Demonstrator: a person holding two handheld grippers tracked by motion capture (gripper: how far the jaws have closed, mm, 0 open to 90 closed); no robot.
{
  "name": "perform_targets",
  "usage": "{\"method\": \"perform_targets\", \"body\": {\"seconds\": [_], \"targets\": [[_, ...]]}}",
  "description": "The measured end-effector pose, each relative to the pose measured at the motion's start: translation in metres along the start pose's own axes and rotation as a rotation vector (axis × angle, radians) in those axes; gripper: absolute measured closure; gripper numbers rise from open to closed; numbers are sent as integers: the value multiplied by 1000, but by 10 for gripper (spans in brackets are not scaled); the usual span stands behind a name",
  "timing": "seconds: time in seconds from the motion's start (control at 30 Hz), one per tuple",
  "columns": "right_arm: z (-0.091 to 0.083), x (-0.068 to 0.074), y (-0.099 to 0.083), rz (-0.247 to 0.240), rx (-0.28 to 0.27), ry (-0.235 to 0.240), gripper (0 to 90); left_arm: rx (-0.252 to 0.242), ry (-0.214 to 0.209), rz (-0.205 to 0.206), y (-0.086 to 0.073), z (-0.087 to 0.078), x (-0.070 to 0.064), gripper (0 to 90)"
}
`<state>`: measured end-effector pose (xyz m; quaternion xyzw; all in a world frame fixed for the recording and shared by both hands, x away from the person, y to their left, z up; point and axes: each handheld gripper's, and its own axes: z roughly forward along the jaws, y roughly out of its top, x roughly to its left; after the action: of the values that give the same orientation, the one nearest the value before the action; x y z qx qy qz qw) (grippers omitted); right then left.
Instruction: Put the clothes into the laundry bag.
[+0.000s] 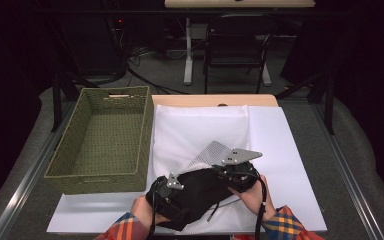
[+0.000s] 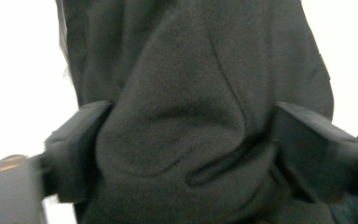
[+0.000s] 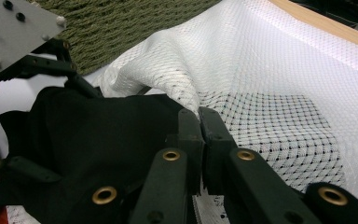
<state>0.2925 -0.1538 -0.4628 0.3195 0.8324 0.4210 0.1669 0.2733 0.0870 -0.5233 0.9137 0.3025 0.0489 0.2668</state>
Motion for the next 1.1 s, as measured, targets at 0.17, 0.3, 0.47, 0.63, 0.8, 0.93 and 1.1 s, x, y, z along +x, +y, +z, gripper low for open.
{"method": "perform_targets", "body": {"seconds": [0.17, 0.3, 0.47, 0.63, 0.8, 0.93, 1.1], "targets": [[0, -1, 0, 6, -4, -1, 883, -24, -1, 5, -1, 2, -5, 379], [0, -1, 0, 7, -3, 0, 883, -55, -2, 13, -2, 1, -4, 569], [0, -1, 0, 6, -4, 1, 884, -77, -26, 8, -4, -1, -2, 717], [-2, -2, 1, 9, -14, -1, 884, -102, -44, 6, -2, -4, -3, 755], [-3, -2, 2, 4, -17, -5, 884, -127, -56, -4, 1, -8, -2, 764], [-2, -1, 2, 4, -19, 2, 884, -150, -59, -24, 4, -10, -1, 766], [-3, 0, 3, 3, -20, 4, 884, -173, -64, -37, 10, -10, 1, 769]]}}
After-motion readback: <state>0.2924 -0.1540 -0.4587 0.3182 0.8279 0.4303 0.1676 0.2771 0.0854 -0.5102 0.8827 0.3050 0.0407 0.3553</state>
